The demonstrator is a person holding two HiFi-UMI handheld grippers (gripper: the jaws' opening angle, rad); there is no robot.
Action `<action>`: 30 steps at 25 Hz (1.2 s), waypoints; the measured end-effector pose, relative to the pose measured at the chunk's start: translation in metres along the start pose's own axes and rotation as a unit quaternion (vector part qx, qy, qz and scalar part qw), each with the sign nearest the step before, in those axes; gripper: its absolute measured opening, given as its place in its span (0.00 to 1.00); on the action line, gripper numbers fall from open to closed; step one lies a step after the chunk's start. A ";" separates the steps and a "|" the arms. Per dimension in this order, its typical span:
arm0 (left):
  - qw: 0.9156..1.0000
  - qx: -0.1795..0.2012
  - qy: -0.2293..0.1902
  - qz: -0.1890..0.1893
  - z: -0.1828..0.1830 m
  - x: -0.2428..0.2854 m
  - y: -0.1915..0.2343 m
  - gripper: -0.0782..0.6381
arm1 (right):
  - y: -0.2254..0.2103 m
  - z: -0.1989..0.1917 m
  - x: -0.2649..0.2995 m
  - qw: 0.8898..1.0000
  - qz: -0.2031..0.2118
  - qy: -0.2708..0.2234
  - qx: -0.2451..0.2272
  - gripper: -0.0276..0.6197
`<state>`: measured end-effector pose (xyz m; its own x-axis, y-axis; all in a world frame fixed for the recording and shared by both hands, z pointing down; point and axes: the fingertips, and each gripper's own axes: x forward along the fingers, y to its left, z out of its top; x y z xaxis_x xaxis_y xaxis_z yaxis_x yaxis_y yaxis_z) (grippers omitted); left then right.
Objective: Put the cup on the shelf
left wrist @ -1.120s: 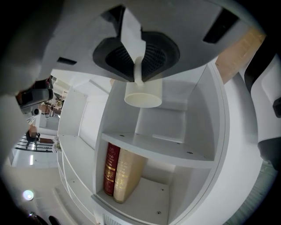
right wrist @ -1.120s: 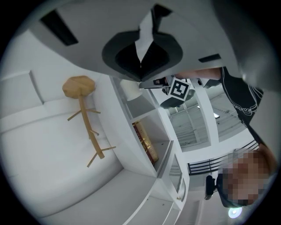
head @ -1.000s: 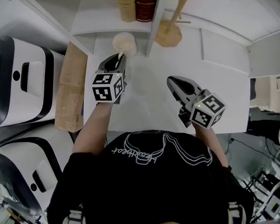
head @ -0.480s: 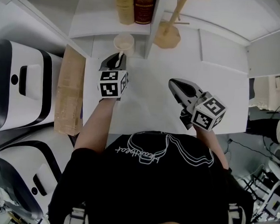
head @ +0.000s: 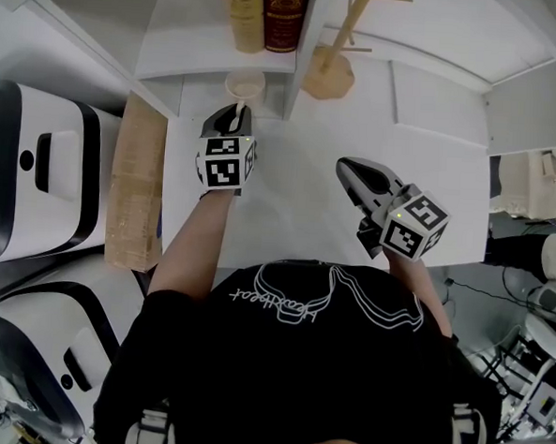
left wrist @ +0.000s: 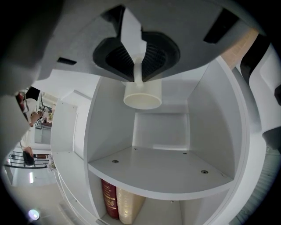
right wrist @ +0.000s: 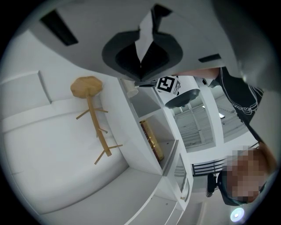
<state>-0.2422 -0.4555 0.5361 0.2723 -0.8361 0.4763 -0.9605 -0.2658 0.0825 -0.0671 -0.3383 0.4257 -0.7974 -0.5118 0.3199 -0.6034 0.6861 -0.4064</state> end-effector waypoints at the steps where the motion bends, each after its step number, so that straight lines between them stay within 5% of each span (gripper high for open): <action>1: 1.000 0.002 0.000 0.001 0.000 0.001 0.000 0.19 | 0.000 0.000 0.000 1.000 0.001 -0.001 0.000 0.05; 11: 1.000 -0.025 0.003 -0.009 0.003 -0.010 0.003 0.30 | 0.013 0.006 0.000 1.000 0.018 -0.002 -0.007 0.05; 16: 0.998 -0.054 -0.029 -0.024 0.020 -0.046 -0.005 0.32 | 0.023 0.010 -0.002 0.999 0.031 -0.006 -0.019 0.05; 25: 0.989 -0.070 -0.059 -0.119 0.052 -0.148 -0.063 0.31 | 0.050 0.023 -0.012 0.996 0.066 -0.018 -0.051 0.05; 30: 0.974 -0.095 -0.090 -0.186 0.068 -0.199 -0.104 0.31 | 0.073 0.031 -0.022 0.993 0.096 -0.026 -0.067 0.05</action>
<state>-0.1922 -0.2941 0.3730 0.5927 -0.7742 0.2223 -0.7820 -0.4871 0.3888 -0.0936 -0.2928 0.3630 -0.8989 -0.3886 0.2026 -0.4366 0.8342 -0.3370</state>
